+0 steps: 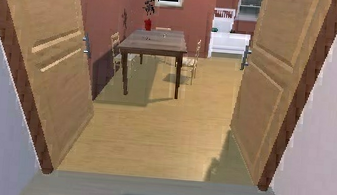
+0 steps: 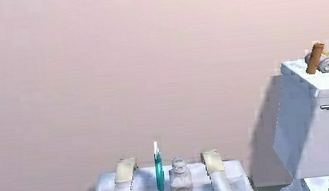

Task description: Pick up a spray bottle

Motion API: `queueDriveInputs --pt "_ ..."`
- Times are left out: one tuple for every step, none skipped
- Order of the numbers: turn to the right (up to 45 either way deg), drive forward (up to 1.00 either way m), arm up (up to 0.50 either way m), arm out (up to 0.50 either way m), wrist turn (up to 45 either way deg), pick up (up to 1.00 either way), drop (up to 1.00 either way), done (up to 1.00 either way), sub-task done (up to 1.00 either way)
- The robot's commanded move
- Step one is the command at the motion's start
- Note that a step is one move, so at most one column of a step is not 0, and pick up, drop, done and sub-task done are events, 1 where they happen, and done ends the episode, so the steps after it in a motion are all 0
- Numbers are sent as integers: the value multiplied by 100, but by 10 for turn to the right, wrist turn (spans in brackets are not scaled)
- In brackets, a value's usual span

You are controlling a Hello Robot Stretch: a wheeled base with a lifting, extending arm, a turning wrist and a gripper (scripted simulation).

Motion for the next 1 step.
queueDriveInputs --pt "0 0 50 0 0 0 0 0 0"
